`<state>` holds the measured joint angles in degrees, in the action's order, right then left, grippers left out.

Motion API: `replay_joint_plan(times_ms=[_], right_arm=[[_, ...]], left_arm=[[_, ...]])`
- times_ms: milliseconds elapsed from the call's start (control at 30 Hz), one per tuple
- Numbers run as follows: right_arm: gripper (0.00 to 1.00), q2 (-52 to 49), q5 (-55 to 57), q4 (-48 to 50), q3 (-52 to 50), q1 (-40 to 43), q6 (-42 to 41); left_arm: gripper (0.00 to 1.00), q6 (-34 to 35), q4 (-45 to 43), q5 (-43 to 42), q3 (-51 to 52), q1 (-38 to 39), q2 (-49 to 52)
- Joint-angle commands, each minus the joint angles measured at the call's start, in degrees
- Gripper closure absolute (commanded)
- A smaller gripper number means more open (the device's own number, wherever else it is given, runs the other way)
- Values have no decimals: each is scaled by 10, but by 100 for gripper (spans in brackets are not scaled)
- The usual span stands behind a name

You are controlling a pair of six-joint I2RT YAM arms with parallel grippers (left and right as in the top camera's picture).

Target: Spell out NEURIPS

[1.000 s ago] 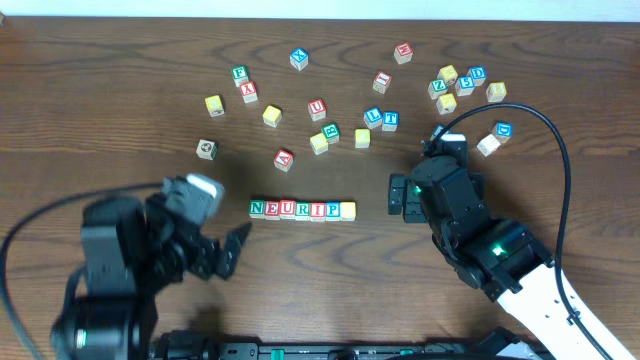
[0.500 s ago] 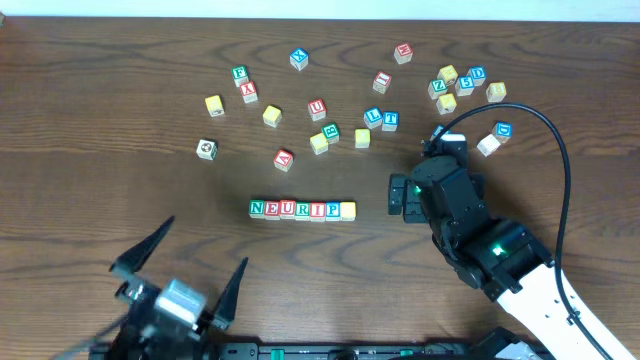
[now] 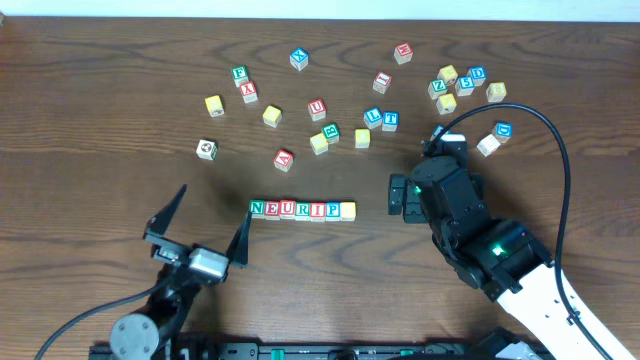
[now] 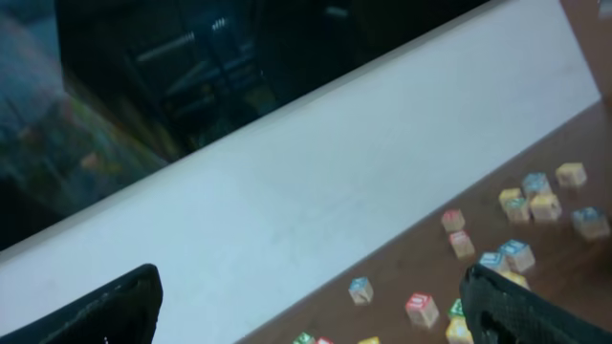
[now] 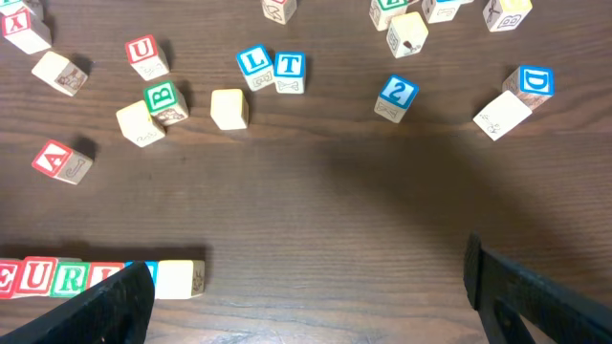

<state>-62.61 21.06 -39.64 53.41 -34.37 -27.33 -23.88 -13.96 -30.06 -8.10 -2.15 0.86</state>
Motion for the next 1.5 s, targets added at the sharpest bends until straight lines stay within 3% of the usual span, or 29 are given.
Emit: replay_joint_plan(times_ms=[0, 200, 400, 500, 1467], right_arm=[[1, 1, 9, 0, 0, 2, 9], [1, 1, 9, 0, 0, 2, 9], [1, 1, 9, 0, 0, 2, 9], [1, 1, 9, 0, 0, 2, 9], [1, 1, 15, 1, 0, 2, 9]], left_arm=[[2, -12, -16, -1, 56, -11, -8], [2, -18, 32, 8, 79, -12, -8], [2, -9, 167, 11, 79, -12, -7], [2, 70, 165, 7, 78, -11, -8], [2, 71, 165, 7, 78, -11, -7]])
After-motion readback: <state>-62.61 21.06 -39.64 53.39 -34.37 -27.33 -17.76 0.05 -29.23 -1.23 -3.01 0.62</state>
